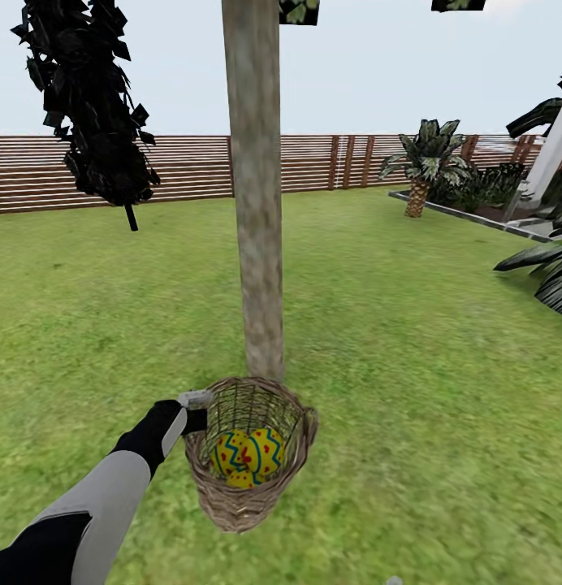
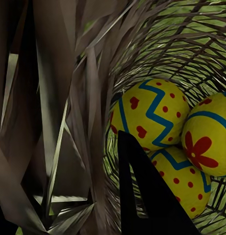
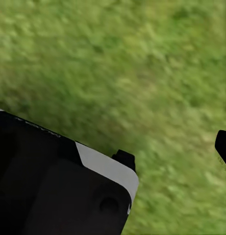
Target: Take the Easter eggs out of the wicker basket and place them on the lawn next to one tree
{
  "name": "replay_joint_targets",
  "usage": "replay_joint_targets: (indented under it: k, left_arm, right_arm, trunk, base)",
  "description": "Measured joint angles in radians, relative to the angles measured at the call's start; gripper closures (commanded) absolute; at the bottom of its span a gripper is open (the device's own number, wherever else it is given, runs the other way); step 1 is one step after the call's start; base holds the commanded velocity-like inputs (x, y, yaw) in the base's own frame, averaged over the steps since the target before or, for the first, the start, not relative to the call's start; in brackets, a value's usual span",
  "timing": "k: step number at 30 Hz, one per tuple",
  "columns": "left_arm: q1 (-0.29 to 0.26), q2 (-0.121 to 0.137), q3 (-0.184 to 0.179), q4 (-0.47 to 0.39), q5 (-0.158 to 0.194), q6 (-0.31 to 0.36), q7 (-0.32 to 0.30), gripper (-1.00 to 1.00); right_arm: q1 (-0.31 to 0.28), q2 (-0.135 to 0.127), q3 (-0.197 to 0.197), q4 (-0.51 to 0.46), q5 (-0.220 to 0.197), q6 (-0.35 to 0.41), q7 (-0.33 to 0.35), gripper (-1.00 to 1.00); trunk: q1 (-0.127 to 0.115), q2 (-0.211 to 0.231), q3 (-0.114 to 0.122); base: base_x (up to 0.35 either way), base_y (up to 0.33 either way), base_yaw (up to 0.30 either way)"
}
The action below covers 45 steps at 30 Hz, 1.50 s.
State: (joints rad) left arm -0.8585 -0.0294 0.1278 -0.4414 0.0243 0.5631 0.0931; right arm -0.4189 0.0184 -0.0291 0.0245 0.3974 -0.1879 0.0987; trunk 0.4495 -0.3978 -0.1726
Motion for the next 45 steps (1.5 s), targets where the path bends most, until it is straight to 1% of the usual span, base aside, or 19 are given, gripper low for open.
replay_joint_targets:
  k: [2,3,5,6,7,8,9,10,12,13,16,20,30,34,35,39,41,43,45]
  left_arm:
    - [0.0,0.0,0.001,0.0,0.003,0.0,-0.001,1.0]
    - [0.0,0.001,0.0,0.0,0.001,0.0,0.0,1.0]
    - [0.0,0.001,0.0,0.0,-0.001,0.0,0.0,1.0]
    - [0.0,0.001,0.0,0.0,0.002,0.0,0.0,1.0]
    - [0.0,0.001,0.001,0.0,0.002,0.0,0.0,1.0]
    - [0.0,0.001,0.0,0.001,0.001,0.0,0.0,1.0]
    - [0.0,0.001,0.0,0.001,0.0,0.0,0.0,1.0]
    - [0.0,0.001,0.0,0.002,0.0,0.0,0.0,1.0]
    - [0.0,0.003,0.002,0.001,0.003,-0.001,0.0,1.0]
    - [0.0,0.004,0.006,0.001,-0.001,0.0,0.0,1.0]
    - [0.0,0.005,0.023,0.001,0.005,-0.002,-0.001,1.0]
    - [0.001,0.006,0.023,0.001,-0.002,-0.001,0.0,1.0]
    - [0.001,0.006,0.027,0.0,0.0,-0.001,0.0,1.0]
    - [0.0,0.001,0.026,-0.001,0.004,-0.002,0.0,1.0]
    - [0.001,0.001,0.025,-0.001,-0.001,-0.002,0.001,1.0]
    - [0.001,0.002,0.027,0.001,0.001,-0.003,0.0,1.0]
    - [0.0,0.003,0.025,0.002,-0.007,-0.002,0.001,1.0]
    - [0.0,0.003,0.027,0.001,0.004,-0.003,-0.001,1.0]
    - [0.0,0.002,0.026,0.002,0.0,-0.003,-0.001,1.0]
  right_arm:
    - [-0.001,-0.003,-0.002,-0.008,-0.002,-0.013,-0.012,-1.0]
    - [-0.007,-0.004,-0.004,-0.043,-0.003,-0.007,-0.06,-1.0]
    - [-0.022,-0.004,-0.005,-0.124,-0.011,0.014,-0.187,-1.0]
    - [-0.047,-0.004,-0.008,-0.172,-0.012,0.035,-0.244,-1.0]
    - [-0.088,-0.003,-0.023,-0.209,-0.028,0.077,-0.271,-1.0]
    - [-0.146,-0.004,-0.059,-0.23,-0.077,0.166,-0.282,-1.0]
    - [-0.204,-0.004,-0.081,-0.234,-0.121,0.232,-0.283,-1.0]
    - [-0.246,-0.005,-0.09,-0.237,-0.15,0.27,-0.283,-1.0]
    - [-0.316,-0.017,-0.099,-0.239,-0.169,0.296,-0.284,-1.0]
    - [-0.326,-0.019,-0.099,-0.238,-0.171,0.293,-0.284,-1.0]
    - [-0.332,-0.015,-0.1,-0.238,-0.169,0.276,-0.293,-1.0]
    - [-0.332,-0.018,-0.101,-0.237,-0.171,0.26,-0.296,-1.0]
    - [-0.332,-0.022,-0.101,-0.237,-0.173,0.259,-0.293,-1.0]
    - [-0.332,-0.022,-0.101,-0.237,-0.173,0.259,-0.293,-1.0]
    - [-0.332,-0.022,-0.101,-0.237,-0.173,0.258,-0.293,-1.0]
    - [-0.332,-0.022,-0.101,-0.237,-0.173,0.259,-0.293,-1.0]
    - [-0.332,-0.022,-0.101,-0.238,-0.173,0.26,-0.292,-1.0]
    - [-0.332,-0.024,-0.101,-0.238,-0.174,0.26,-0.292,-1.0]
    - [-0.332,-0.025,-0.101,-0.238,-0.174,0.259,-0.292,-1.0]
  trunk:
    - [0.0,0.0,0.0]
    - [0.0,0.0,0.0]
    - [0.0,0.0,0.0]
    - [0.0,0.0,0.0]
    - [0.0,0.0,0.0]
    - [0.0,0.0,0.0]
    - [0.0,0.0,0.0]
    - [0.0,0.0,0.0]
    - [0.0,0.0,0.0]
    - [0.0,0.0,0.0]
    - [0.0,0.0,0.0]
    - [0.0,0.0,0.0]
    - [0.0,0.0,0.0]
    - [0.0,0.0,0.0]
    - [0.0,0.0,0.0]
    - [-0.001,0.0,0.0]
    - [-0.001,0.0,0.0]
    - [-0.001,0.0,0.0]
    - [-0.001,0.0,0.0]
  base:
    - [0.0,0.0,0.0]
    - [0.0,0.0,0.0]
    - [0.0,0.0,0.0]
    - [0.0,0.0,0.0]
    - [0.0,0.0,0.0]
    - [0.0,0.0,0.0]
    - [0.0,0.0,0.0]
    - [0.0,0.0,0.0]
    - [0.0,0.0,0.0]
    - [0.0,0.0,0.0]
    - [0.0,0.0,0.11]
    - [0.0,0.0,0.279]
    - [0.0,0.0,0.291]
    - [0.004,0.0,0.291]
    - [0.159,0.0,0.291]
    - [0.31,0.0,0.245]
    - [0.338,0.0,0.03]
    - [0.339,0.0,0.005]
    - [0.339,0.0,0.001]
